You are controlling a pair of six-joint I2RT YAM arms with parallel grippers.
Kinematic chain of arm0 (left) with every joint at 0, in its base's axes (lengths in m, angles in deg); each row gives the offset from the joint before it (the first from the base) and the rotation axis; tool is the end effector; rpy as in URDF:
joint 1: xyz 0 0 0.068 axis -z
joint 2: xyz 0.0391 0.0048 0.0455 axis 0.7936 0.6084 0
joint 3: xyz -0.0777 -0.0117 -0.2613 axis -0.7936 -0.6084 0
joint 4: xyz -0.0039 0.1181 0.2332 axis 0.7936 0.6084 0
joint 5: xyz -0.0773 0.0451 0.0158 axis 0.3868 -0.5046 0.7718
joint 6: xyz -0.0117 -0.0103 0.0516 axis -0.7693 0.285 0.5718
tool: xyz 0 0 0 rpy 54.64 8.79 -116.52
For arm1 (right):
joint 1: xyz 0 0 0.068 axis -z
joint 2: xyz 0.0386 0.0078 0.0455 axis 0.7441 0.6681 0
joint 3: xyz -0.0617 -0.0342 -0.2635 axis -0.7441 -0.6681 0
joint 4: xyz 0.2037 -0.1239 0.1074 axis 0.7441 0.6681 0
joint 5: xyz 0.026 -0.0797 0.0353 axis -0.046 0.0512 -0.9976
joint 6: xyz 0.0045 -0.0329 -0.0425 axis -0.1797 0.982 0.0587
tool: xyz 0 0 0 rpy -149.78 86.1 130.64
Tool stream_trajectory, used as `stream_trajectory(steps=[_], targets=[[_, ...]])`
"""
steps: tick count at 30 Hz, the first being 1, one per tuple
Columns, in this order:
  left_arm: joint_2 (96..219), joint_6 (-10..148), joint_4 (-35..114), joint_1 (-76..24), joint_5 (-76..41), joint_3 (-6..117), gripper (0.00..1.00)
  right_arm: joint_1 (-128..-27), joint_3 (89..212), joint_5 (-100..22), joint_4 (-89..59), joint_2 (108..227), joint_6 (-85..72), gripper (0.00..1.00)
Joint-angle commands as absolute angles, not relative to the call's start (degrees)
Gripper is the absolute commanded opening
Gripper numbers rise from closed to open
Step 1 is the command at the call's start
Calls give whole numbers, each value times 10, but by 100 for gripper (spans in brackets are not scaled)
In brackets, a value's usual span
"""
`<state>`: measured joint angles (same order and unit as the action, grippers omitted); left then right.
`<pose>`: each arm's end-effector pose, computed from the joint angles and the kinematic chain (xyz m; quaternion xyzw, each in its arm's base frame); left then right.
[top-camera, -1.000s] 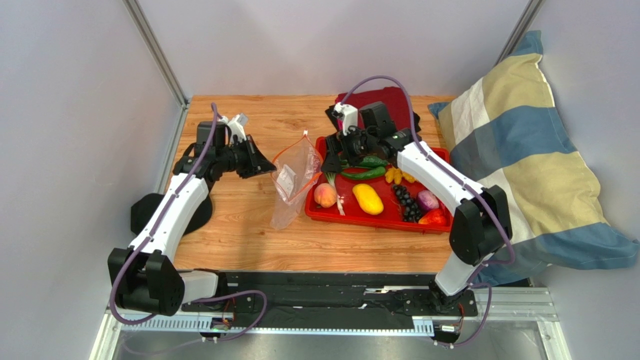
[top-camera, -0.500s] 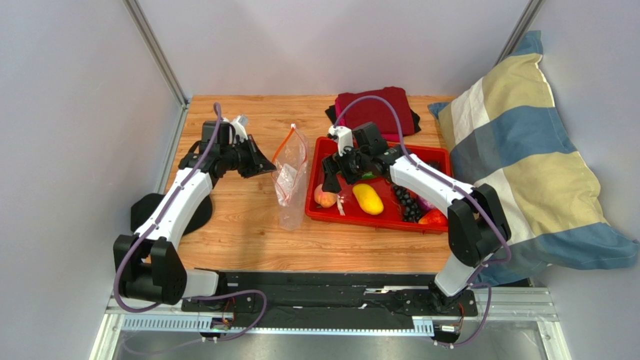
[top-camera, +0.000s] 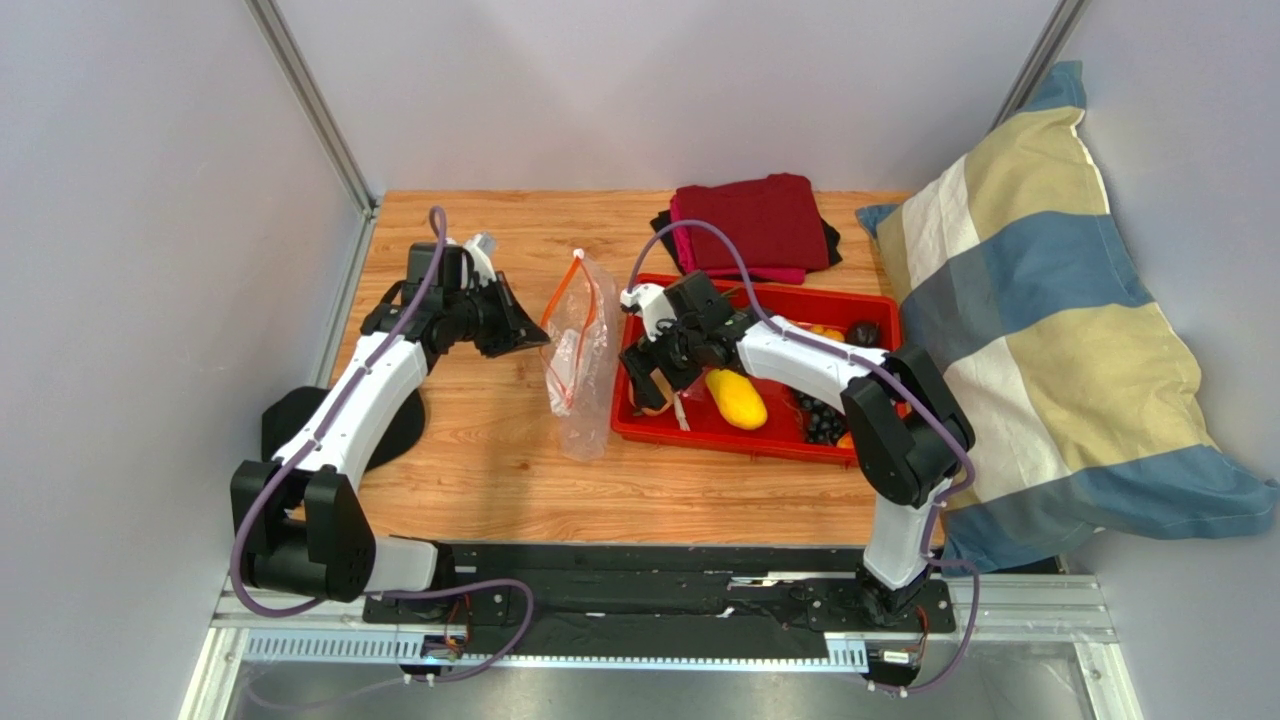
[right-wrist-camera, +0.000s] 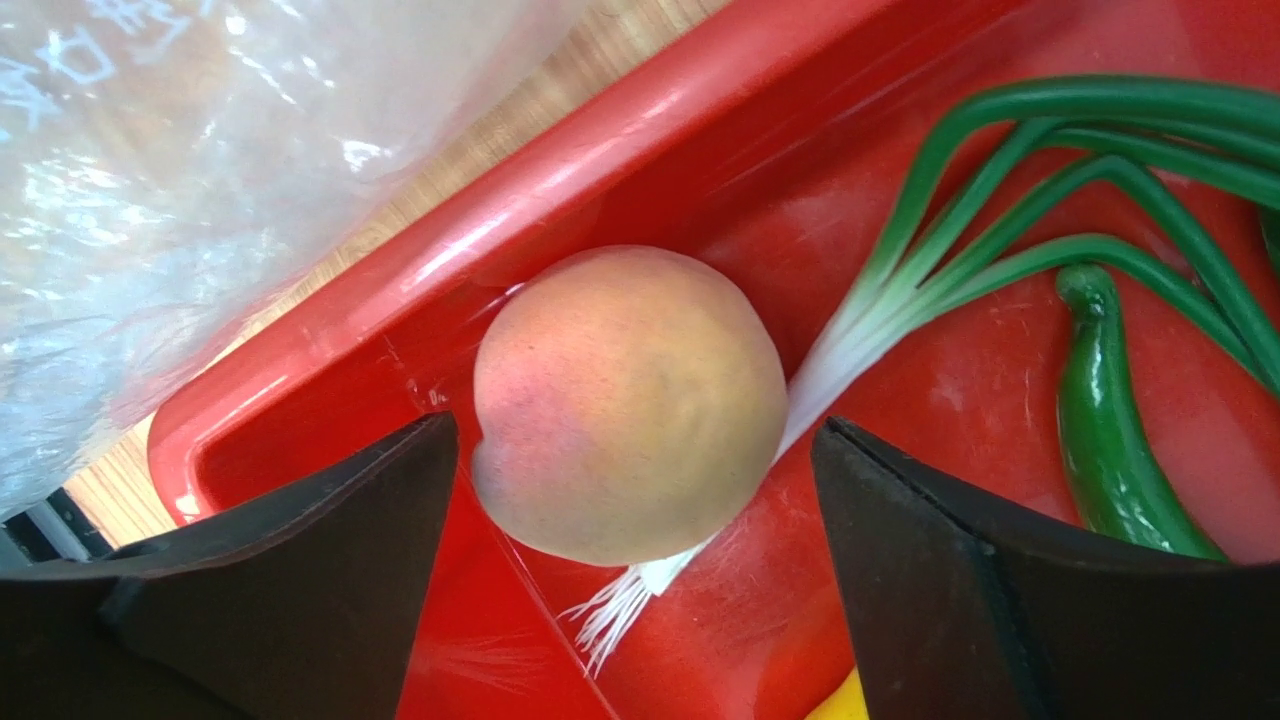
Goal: Place the food in the zip-top bag and seal the zipper
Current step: Pick up the fake fruit from the bin, then place the fake fruit in the zipper food storage bag.
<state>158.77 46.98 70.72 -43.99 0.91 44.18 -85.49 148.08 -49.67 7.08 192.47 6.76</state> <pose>0.2822 -0.0586 0.2867 -0.1106 0.8956 -0.3351 0.2709 0.3044 0.2469 0.1956 -0.3972 0.8564 0.2232 0.2430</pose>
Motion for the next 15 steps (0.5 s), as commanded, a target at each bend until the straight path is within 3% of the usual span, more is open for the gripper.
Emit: stream_trajectory(steps=[1,4,8,10,15], targets=[[1576,483,713,-440,9,466,0,-860,1497,-491,48,1920,87,79],[1567,496,720,-438,7,473,0,-860,1487,-495,48,1897,86,56],[1554,536,751,-422,-30,493,0,-855,1498,-507,70,1865,91,38],[1547,549,763,-407,-51,502,0,-849,1508,-523,83,1858,87,31],[1536,605,783,-361,-155,506,0,-812,1548,-578,133,1825,66,27]])
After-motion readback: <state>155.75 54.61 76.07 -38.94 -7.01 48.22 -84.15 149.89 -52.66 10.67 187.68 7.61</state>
